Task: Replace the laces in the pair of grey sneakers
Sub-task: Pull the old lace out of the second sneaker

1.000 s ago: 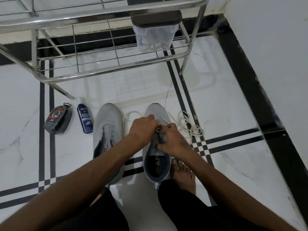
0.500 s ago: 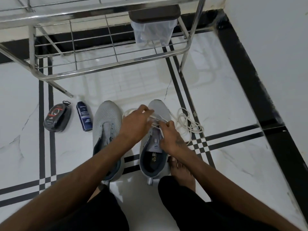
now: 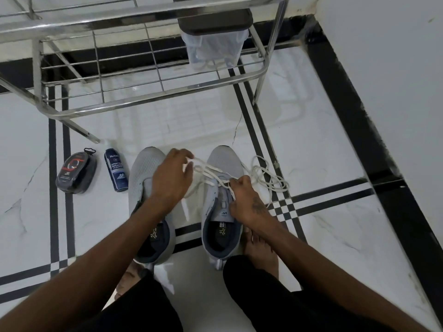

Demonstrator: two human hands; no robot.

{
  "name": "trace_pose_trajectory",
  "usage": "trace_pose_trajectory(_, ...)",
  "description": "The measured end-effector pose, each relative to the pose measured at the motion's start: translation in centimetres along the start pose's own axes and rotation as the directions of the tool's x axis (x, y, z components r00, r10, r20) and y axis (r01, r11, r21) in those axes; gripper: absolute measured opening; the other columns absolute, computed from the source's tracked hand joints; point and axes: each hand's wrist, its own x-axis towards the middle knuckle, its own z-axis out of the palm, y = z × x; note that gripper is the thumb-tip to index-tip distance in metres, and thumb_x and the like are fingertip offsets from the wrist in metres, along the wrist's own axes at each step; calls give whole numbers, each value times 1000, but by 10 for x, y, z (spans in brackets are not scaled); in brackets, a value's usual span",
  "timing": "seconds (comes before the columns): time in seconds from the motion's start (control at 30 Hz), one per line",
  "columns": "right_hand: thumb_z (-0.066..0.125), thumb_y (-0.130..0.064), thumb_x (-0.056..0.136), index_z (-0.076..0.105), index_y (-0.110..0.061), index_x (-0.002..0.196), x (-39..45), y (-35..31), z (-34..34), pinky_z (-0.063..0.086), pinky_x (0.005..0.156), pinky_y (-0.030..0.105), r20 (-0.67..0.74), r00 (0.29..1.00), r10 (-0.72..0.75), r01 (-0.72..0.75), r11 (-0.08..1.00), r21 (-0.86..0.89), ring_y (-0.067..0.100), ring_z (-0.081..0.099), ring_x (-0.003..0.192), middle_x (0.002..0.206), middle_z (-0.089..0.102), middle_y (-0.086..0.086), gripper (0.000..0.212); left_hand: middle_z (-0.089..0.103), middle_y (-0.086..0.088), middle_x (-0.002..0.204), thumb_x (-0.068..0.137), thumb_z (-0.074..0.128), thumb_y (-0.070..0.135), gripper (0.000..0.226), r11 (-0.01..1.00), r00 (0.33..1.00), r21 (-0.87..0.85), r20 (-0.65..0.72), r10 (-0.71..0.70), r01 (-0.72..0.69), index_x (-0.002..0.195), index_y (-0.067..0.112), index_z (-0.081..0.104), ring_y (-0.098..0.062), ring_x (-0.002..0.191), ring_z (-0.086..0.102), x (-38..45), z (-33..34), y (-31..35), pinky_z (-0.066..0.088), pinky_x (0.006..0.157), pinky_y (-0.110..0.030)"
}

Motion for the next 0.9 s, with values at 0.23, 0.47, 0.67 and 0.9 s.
trace_pose_trajectory(0.23,57,-3,89,49,-11,129,-1,0,0,50,88,42,23,1000,-13,13,1000,-20,30,56,98,118,36,8,41,54,-2,111,93,63,23,17,817,881,423,427,203,-393,109,17,65,-25,92,65,-1,42,41,43,63,-35)
trace_pose_trajectory(0.47,46,-11,97,41,-6,135,1,0,2,48,93,41,-22,999,29,-30,999,-42,36,56,104,130,35,13,39,63,-4,109,97,61,28,16,938,939,-45,-26,-344,342,94,14,68,-25,95,63,3,0,-10,38,76,-31)
trace_pose_trajectory(0.67,53,-8,93,39,-6,140,3,0,3,49,93,38,1,1000,22,-22,999,-46,33,56,107,131,34,11,50,49,2,130,95,60,20,28,945,963,195,120,243,-263,123,19,62,-24,94,63,-5,10,19,54,64,-37)
trace_pose_trajectory(0.9,54,-6,90,48,-8,131,3,2,2,46,86,34,-14,999,-41,40,998,-58,31,56,102,123,40,9,42,55,-5,105,90,65,23,14,871,905,349,371,210,-346,99,13,61,-30,87,65,7,42,42,40,60,-35)
